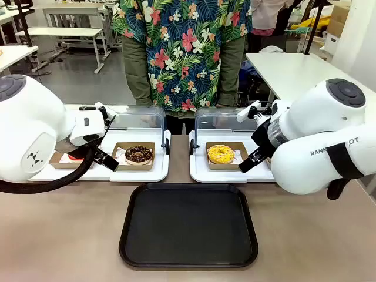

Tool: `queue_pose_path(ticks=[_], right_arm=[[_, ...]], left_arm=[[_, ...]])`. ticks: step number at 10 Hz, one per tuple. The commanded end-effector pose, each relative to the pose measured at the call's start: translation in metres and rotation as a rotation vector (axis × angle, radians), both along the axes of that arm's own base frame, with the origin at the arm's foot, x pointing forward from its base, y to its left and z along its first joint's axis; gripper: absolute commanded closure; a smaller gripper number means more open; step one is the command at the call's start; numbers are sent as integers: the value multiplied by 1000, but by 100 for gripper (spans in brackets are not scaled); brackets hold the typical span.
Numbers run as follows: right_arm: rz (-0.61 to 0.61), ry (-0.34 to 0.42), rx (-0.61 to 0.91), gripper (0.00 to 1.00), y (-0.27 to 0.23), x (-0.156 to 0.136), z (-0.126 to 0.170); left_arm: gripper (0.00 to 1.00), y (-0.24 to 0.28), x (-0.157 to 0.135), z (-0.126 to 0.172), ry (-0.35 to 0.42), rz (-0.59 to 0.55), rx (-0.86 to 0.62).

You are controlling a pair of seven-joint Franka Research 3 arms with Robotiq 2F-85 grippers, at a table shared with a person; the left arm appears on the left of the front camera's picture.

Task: Move the second donut from the left to the tray.
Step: Pick up the Paper togo box containing the Donut indicated by the person and place it on the Handle tray.

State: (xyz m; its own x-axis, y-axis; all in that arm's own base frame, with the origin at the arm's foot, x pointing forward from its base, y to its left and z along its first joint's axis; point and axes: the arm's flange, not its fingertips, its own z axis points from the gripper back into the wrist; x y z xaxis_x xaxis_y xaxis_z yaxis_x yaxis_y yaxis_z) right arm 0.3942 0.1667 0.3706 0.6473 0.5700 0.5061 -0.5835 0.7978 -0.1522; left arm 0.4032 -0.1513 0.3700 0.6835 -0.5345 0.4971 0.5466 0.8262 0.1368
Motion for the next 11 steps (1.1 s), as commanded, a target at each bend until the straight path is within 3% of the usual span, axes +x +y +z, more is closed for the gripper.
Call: queue_pose_path(ticks=[1,11], right_arm=[[0,0,0,0,0,0,0],[1,0,-1,0,0,0,0]], left_arm=[[0,0,0,0,0,0,0],[0,0,0,0,0,0,0]])
